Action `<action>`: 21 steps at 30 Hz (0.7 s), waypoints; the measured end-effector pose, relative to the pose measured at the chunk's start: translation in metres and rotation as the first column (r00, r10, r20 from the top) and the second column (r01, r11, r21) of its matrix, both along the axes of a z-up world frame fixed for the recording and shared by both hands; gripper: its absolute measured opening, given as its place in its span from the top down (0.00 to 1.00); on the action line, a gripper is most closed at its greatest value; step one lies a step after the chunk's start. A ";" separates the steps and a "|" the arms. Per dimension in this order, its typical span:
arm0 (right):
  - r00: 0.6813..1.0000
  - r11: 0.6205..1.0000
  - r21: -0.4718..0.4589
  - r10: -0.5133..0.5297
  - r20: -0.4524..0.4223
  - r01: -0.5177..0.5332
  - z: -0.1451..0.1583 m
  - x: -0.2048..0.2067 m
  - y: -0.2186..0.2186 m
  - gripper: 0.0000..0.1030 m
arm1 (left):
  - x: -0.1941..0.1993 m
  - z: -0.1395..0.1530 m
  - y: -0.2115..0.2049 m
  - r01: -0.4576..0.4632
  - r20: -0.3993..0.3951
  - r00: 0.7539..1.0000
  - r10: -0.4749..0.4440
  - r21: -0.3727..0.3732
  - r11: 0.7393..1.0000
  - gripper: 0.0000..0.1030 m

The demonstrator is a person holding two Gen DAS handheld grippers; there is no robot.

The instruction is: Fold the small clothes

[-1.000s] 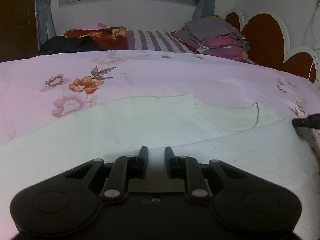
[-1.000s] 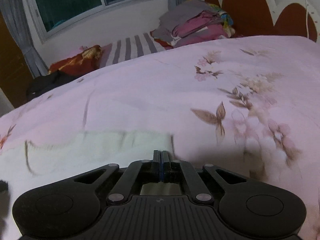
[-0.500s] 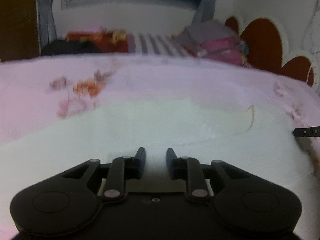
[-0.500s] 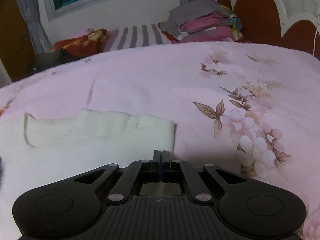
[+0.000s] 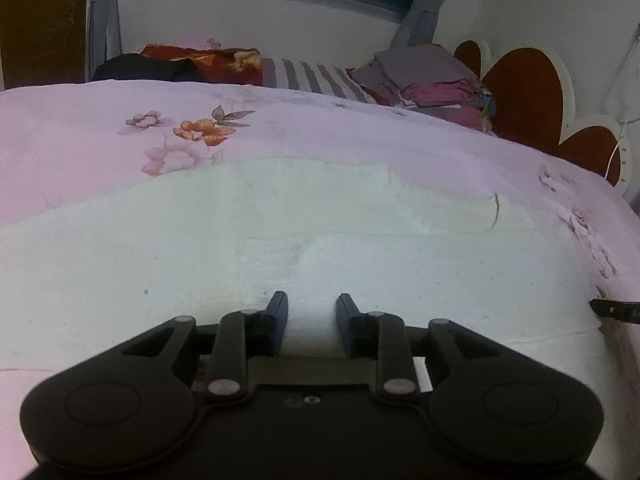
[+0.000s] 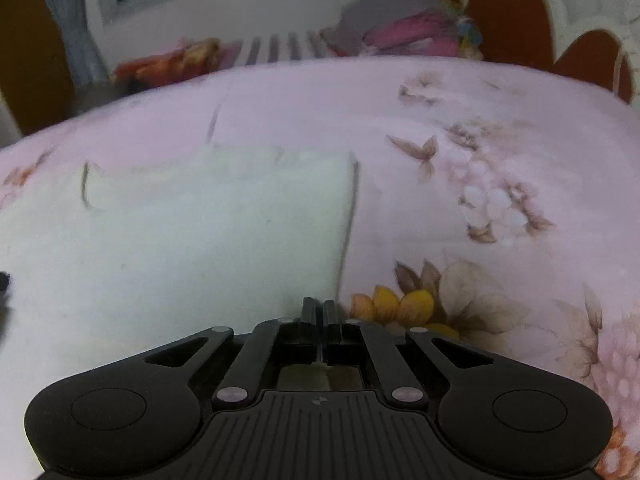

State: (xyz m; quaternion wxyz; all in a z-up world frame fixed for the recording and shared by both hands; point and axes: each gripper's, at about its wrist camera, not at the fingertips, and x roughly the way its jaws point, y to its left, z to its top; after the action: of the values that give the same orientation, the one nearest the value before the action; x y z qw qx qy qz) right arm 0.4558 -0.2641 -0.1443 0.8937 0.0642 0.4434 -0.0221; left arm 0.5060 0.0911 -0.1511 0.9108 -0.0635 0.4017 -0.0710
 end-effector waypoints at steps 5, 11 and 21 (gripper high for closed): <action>0.993 0.993 0.086 -0.091 0.069 0.085 0.024 -0.015 -0.005 1.00 | -0.005 0.004 0.001 0.003 -0.007 1.000 -0.003 0.019 1.000 0.74; 0.995 0.994 0.061 -0.088 0.037 0.086 0.019 -0.020 0.014 1.00 | -0.013 0.010 0.018 -0.065 0.041 0.997 0.066 -0.005 0.998 0.63; 0.978 0.975 0.167 -0.169 0.122 0.148 0.035 -0.043 0.029 1.00 | -0.115 0.014 0.196 -0.565 0.052 0.812 0.581 -0.180 0.805 0.45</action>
State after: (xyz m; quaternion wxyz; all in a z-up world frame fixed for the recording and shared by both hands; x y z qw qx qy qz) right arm 0.4131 -0.2353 -0.1089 0.9093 0.1708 0.3756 -0.0541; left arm 0.3911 0.2875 -0.1367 0.9015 -0.2489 0.3089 0.1730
